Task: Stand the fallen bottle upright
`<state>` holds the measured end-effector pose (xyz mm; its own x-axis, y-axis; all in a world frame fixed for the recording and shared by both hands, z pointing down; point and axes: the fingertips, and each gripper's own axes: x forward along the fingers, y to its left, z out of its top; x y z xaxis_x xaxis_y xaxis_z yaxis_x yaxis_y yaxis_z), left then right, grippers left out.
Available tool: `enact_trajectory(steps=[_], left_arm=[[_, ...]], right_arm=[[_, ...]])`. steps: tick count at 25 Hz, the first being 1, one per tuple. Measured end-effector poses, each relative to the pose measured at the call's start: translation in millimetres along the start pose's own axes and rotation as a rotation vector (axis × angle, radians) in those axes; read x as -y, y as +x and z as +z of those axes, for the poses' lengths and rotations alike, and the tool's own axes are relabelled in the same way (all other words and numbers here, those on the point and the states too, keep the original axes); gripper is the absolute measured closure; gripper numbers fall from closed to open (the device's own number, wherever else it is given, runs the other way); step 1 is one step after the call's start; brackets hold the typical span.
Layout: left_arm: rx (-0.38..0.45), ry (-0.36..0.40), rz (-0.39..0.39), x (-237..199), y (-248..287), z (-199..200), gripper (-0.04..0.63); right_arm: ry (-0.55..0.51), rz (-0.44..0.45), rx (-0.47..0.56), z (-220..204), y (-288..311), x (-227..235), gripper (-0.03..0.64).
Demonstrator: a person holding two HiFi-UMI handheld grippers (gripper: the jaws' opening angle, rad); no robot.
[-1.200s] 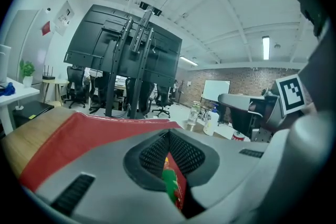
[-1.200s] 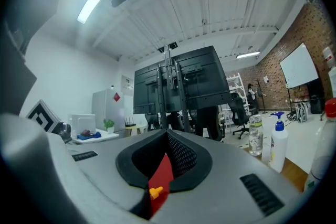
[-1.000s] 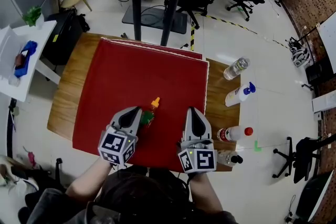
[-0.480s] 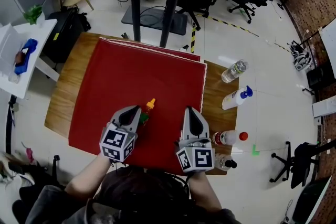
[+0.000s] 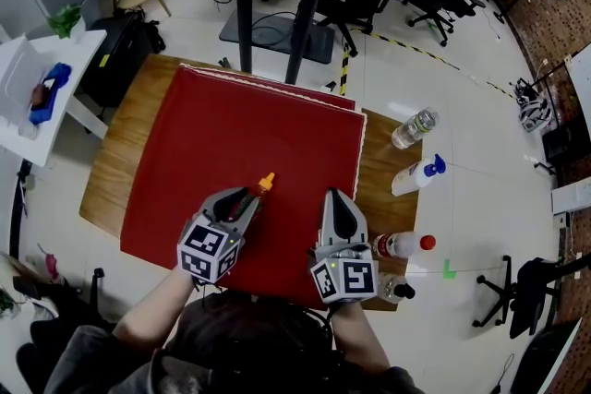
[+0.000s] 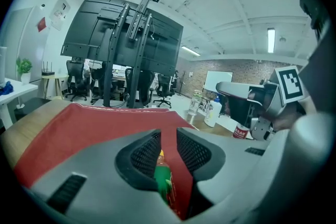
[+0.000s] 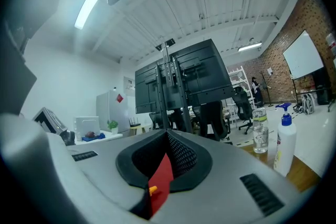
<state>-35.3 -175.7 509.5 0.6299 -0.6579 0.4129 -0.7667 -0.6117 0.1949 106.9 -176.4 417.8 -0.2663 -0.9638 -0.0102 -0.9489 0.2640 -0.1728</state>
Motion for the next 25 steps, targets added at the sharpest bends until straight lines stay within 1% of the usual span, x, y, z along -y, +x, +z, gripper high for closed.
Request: enact_trajectory(steps=[1,2,3,4,5,7,9,13,15,17,19,22,25], left_arm=[[-0.01,-0.001,-0.011,2,2,-2,0.442],[-0.019,-0.003,-0.02,3,3,-4,0.392],[-0.029,-0.007,-0.027,4,5,-6,0.317],[-0.041,-0.01,-0.032,5,6,-7,0.27],[-0.057,-0.01,-0.038,6,8,-10,0.248],[-0.096,-0.003,-0.05,8,10,-16,0.235],[-0.131,-0.004,-0.066,10,14,-23,0.207],[-0.173,-0.053,-0.084,10,21,-35,0.152],[-0.213,-0.055,-0.077,9,25,-44,0.152],[-0.269,-0.035,-0.072,7,29,-54,0.152],[-0.324,-0.021,-0.087,7,33,-62,0.152],[-0.409,-0.046,-0.115,6,38,-75,0.152],[-0.425,-0.037,-0.1,1,47,-78,0.152]], right_arm=[[0.001,0.003,-0.002,-1,0,-1,0.611],[0.003,0.004,-0.003,-2,1,-1,0.611],[0.005,0.006,-0.005,-3,1,-1,0.611],[0.007,0.007,-0.007,-3,1,-2,0.611],[0.009,0.008,-0.009,-4,2,-3,0.611],[0.012,0.008,-0.014,-6,2,-4,0.611],[0.013,0.01,-0.02,-8,2,-5,0.611],[0.015,0.016,-0.027,-12,3,-7,0.611],[0.013,0.019,-0.03,-15,4,-6,0.611],[0.017,0.022,-0.033,-16,5,-6,0.611],[0.019,0.023,-0.037,-18,8,-6,0.611],[0.025,0.021,-0.04,-20,13,-6,0.611],[0.029,0.019,-0.041,-22,16,-3,0.611]])
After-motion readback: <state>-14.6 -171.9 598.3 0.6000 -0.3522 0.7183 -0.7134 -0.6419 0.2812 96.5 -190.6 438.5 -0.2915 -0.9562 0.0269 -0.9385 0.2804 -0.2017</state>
